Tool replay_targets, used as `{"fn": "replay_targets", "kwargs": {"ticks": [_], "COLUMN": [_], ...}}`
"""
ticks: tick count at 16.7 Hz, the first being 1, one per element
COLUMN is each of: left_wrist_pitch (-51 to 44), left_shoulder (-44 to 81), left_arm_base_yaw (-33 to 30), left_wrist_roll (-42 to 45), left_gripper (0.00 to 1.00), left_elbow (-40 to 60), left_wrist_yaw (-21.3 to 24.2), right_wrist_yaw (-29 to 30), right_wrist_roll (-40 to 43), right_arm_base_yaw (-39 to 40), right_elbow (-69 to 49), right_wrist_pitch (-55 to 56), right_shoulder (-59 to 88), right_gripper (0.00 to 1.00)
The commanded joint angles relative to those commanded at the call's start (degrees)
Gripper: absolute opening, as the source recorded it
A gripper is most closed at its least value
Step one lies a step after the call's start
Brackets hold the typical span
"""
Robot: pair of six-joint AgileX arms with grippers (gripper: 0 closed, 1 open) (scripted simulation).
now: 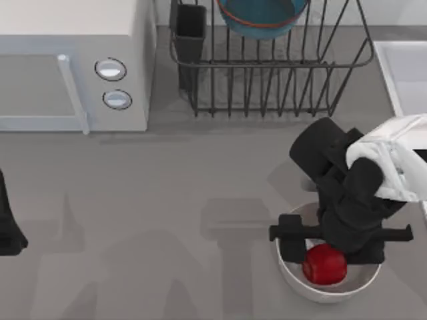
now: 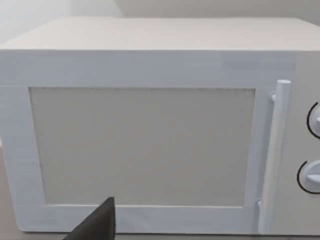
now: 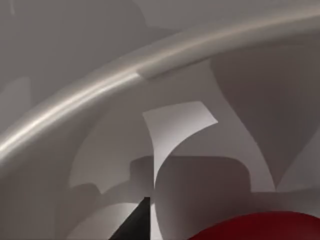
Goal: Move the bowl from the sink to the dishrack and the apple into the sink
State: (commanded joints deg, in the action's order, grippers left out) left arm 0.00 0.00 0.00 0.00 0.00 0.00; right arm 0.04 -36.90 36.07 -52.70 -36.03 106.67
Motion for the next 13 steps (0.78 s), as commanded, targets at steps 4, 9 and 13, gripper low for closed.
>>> {"fn": "replay_targets", "kwargs": {"ticks": [4, 9, 13], "left_wrist_pitch": [0.00, 0.00, 0.00], "left_shoulder": [0.00, 0.00, 0.00], "left_arm_base_yaw": [0.00, 0.00, 0.00], "left_wrist_roll": [0.00, 0.00, 0.00], "left_gripper": [1.00, 1.00, 1.00], "left_elbow": [0.00, 0.00, 0.00], "left_wrist_yaw": [0.00, 0.00, 0.00], "right_wrist_yaw": [0.00, -0.26, -0.34], "right_wrist_roll": [0.00, -1.02, -0.92], "right_arm_base_yaw": [0.00, 0.25, 0.27], "right_elbow": [0.00, -4.62, -11.03], "right_wrist_pitch": [0.00, -5.56, -15.79], "right_shoulder": [0.00, -5.25, -8.44], "right_gripper": [0.00, 0.00, 0.00]}}
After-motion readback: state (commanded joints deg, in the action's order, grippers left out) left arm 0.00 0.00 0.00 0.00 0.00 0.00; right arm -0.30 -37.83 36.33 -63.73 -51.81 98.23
